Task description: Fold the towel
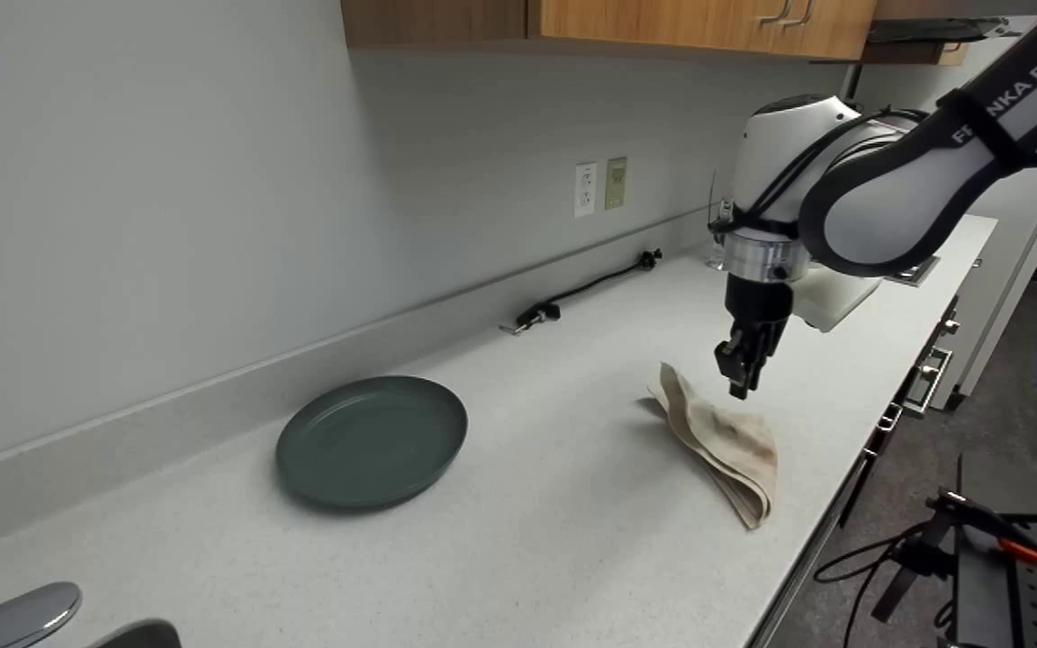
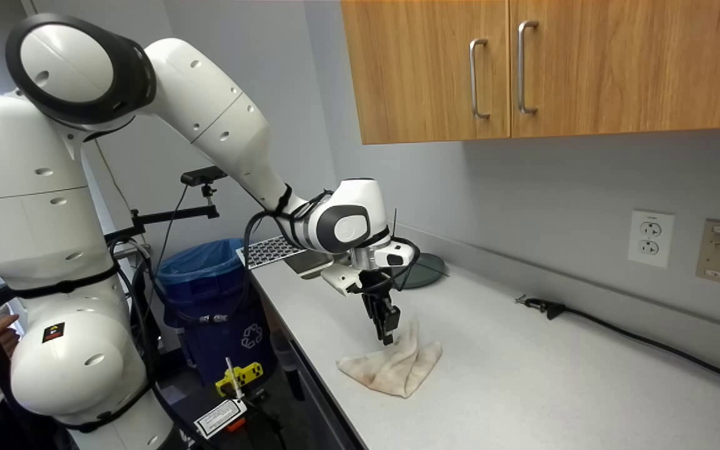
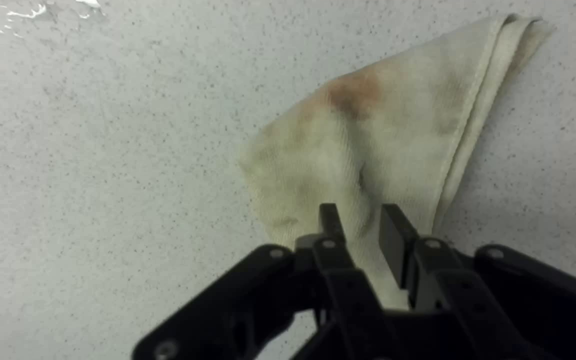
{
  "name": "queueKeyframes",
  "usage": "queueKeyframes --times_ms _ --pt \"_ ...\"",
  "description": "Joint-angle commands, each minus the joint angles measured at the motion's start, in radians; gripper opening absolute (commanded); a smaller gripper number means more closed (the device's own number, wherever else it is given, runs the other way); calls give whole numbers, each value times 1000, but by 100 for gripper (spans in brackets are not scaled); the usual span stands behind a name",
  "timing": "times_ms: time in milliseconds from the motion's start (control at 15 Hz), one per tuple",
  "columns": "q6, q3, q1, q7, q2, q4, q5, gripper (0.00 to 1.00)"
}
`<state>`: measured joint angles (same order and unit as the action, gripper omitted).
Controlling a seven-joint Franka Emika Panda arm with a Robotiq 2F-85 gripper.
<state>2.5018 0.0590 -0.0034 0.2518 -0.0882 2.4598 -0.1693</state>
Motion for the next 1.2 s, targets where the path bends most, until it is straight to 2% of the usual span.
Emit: queueKeyframes --times_ms 0,467,1133 --pt "5 -7 -11 -72 65 68 44 0" --pt "73 -7 -10 -69 7 31 34 0" --pt "196 -1 14 -41 -205 -137 32 0"
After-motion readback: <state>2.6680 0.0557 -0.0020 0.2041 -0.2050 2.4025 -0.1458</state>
